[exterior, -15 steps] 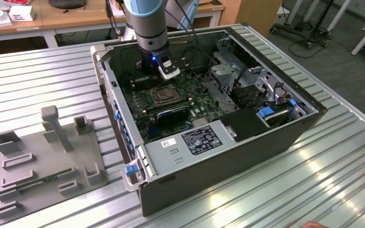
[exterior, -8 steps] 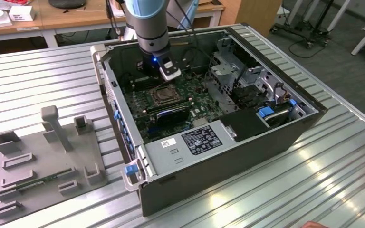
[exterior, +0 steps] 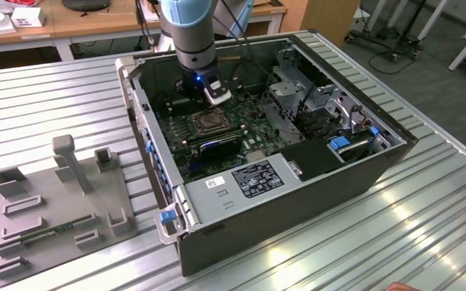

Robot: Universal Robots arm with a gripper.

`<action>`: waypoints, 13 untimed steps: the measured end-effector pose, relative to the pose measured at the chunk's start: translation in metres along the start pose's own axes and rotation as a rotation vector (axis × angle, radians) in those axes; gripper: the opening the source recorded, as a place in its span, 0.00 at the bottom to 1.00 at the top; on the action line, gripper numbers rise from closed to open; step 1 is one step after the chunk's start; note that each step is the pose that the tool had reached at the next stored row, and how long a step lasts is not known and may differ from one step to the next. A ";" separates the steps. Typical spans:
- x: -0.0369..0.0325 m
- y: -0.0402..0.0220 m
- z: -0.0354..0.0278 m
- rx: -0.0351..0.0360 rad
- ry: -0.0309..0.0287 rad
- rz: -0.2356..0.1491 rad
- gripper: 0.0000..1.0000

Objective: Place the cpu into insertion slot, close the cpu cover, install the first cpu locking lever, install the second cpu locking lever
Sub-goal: 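Install the first cpu locking lever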

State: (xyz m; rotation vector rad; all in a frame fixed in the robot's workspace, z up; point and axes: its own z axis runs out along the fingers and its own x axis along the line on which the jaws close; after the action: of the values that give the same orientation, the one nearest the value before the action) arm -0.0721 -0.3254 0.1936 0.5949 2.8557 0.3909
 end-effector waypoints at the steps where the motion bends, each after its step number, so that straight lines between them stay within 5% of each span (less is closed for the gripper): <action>1: 0.0000 -0.0002 0.0006 0.0004 -0.0001 0.000 0.10; 7: 0.0003 -0.0007 0.0024 0.0049 -0.0020 -0.001 0.10; 13: 0.0004 -0.0009 0.0032 0.0183 -0.0076 -0.005 0.10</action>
State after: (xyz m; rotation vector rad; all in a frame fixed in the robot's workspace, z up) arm -0.0720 -0.3253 0.1903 0.5911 2.8560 0.3614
